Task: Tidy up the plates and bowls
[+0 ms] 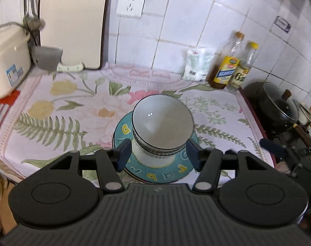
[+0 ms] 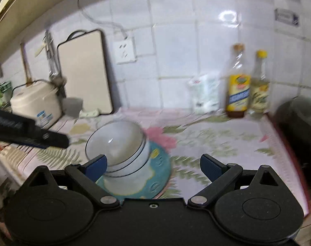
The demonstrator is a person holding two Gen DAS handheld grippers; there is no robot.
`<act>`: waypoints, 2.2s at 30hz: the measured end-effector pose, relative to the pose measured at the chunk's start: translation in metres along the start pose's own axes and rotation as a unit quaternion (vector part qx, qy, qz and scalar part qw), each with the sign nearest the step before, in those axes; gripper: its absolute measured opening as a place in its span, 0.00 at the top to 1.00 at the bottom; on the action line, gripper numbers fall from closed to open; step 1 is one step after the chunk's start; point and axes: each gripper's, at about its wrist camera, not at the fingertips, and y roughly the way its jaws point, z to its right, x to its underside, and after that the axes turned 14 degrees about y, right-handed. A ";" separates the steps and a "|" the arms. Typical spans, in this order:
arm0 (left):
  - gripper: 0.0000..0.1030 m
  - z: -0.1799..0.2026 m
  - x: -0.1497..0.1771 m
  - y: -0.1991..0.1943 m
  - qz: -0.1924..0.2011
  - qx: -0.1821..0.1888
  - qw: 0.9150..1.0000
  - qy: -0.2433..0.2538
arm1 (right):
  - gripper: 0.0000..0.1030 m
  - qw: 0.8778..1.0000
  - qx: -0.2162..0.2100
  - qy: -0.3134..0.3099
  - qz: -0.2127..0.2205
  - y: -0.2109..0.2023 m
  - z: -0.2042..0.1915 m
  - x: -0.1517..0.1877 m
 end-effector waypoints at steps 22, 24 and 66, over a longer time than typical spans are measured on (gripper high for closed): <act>0.06 0.026 0.030 -0.095 0.019 -0.062 0.995 0.078 | 0.03 0.991 0.124 0.046 -0.005 -0.111 -0.016 -0.023; 0.06 0.024 0.034 -0.098 0.026 -0.067 0.995 0.073 | 0.03 0.992 0.116 0.056 -0.018 -0.111 -0.013 -0.023; 0.06 0.031 0.078 -0.089 0.057 -0.094 0.991 0.070 | 0.03 0.986 0.142 -0.053 0.069 -0.131 -0.044 0.034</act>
